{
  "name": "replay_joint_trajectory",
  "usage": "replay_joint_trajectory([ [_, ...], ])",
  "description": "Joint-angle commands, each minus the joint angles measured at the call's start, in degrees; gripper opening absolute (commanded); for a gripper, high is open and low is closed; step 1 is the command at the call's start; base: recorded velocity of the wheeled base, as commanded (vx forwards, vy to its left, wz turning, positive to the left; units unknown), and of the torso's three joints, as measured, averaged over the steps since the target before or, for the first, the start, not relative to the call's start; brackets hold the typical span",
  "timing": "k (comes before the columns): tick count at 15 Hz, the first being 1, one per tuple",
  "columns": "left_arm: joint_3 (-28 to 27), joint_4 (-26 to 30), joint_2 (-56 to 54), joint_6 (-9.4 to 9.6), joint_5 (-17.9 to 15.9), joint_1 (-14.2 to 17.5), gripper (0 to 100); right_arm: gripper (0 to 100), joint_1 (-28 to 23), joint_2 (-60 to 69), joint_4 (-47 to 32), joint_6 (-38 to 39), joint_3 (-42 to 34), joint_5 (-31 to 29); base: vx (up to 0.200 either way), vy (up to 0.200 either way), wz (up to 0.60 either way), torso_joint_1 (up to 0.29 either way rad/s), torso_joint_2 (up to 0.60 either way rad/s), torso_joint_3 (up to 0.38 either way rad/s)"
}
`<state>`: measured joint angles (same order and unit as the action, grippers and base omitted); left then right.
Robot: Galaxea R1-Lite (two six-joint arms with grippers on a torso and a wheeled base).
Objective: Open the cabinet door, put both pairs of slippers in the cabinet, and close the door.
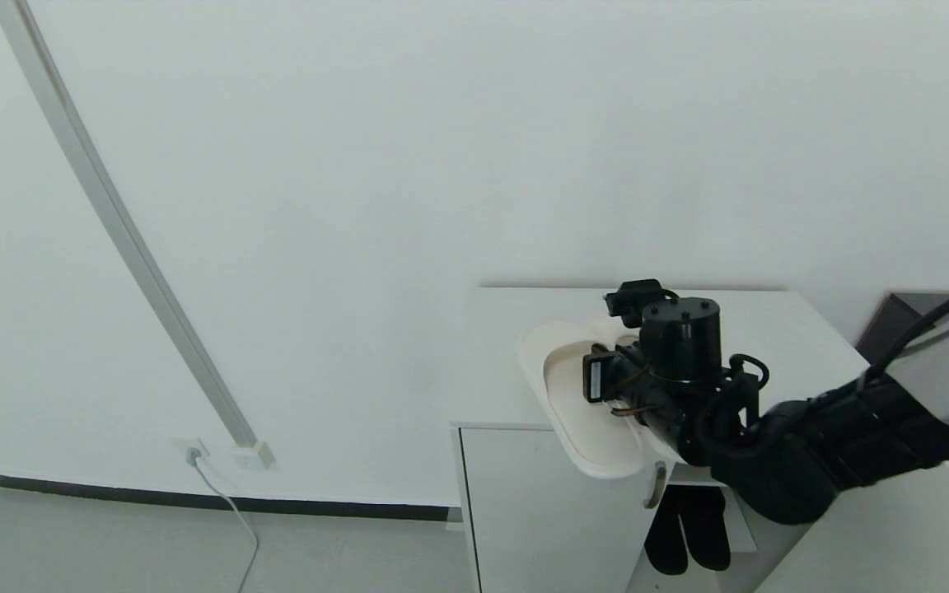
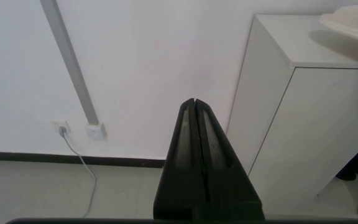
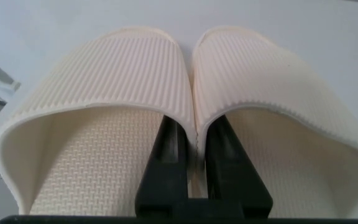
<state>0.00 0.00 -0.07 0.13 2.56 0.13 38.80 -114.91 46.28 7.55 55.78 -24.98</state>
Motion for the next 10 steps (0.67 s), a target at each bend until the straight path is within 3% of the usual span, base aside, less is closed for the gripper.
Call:
replay_joint_trajectory([
  [1, 0.0, 0.0, 0.1, -0.05, 0.0, 0.0, 0, 0, 3.0, 7.8, 2.4, 0.1, -8.3, -0.2, 0.0, 0.0, 0.0, 0.0, 0.0, 0.0],
  [9, 0.0, 0.0, 0.1, -0.05, -0.1, 0.0, 0, 0, 4.9, 8.5, 2.5, 0.3, -9.7, -0.3, 0.0, 0.0, 0.0, 0.0, 0.0, 0.0],
  [10, 0.0, 0.0, 0.1, -0.05, -0.1, 0.0, 0, 0, 4.9, 8.4, 2.5, 0.3, -9.7, -0.3, -0.2, 0.0, 0.0, 0.002, 0.0, 0.007],
])
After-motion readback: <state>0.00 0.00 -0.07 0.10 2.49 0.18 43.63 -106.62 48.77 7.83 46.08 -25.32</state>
